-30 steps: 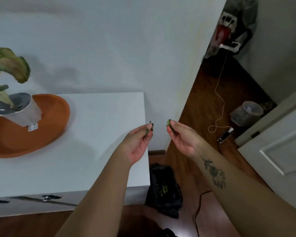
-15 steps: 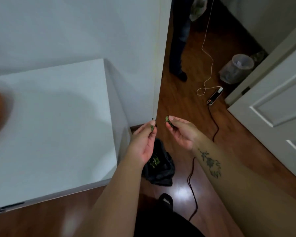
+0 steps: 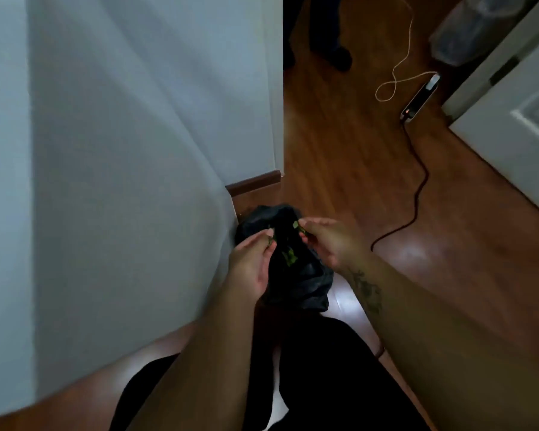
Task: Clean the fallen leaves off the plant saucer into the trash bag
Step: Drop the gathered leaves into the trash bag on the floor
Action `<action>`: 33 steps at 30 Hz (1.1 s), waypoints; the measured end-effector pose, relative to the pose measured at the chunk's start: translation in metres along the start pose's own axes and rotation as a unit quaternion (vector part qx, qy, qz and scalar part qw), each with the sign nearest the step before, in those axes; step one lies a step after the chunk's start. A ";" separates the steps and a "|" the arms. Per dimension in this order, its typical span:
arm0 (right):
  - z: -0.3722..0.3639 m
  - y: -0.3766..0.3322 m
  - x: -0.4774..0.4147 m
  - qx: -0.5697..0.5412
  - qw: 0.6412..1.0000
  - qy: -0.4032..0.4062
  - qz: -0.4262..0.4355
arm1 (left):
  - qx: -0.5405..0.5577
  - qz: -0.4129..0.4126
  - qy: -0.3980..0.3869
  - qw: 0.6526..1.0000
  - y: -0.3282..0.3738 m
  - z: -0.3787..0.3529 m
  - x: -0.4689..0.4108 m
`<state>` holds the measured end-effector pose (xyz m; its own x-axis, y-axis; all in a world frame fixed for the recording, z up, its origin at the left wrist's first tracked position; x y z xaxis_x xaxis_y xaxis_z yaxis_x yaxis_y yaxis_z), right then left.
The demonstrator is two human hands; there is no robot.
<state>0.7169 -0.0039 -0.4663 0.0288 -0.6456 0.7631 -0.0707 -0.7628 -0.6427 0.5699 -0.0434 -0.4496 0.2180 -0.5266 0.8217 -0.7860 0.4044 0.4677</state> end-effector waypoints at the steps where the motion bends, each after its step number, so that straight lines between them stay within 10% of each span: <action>1: 0.003 0.016 -0.013 0.037 0.999 0.005 -0.006 | -0.015 0.003 0.004 1.000 -0.008 0.006 -0.013; 10: 0.007 0.101 -0.087 0.243 0.969 0.014 -0.038 | -0.335 -0.081 -0.005 0.939 -0.048 0.051 -0.107; 22: 0.006 0.109 -0.102 0.315 0.946 0.070 0.030 | -0.435 -0.138 -0.021 0.889 -0.063 0.051 -0.135; 33: 0.020 0.055 -0.022 0.205 0.976 0.065 0.047 | -0.347 -0.158 -0.075 0.921 -0.032 0.008 -0.058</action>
<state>0.7322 -0.0325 -0.5200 -0.0866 -0.7240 0.6844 0.3382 -0.6675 -0.6634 0.5778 -0.0316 -0.5142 0.2496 -0.7763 0.5788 -0.1264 0.5665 0.8143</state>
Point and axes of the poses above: each hand's wrist, its own x-axis away from the middle knuckle, its own z-axis out of the back of the hand, y = z × x, the point moved 2 cm from there along -x, towards the middle knuckle, and after that the axes turned 15 degrees about x, right-handed, at the moved point
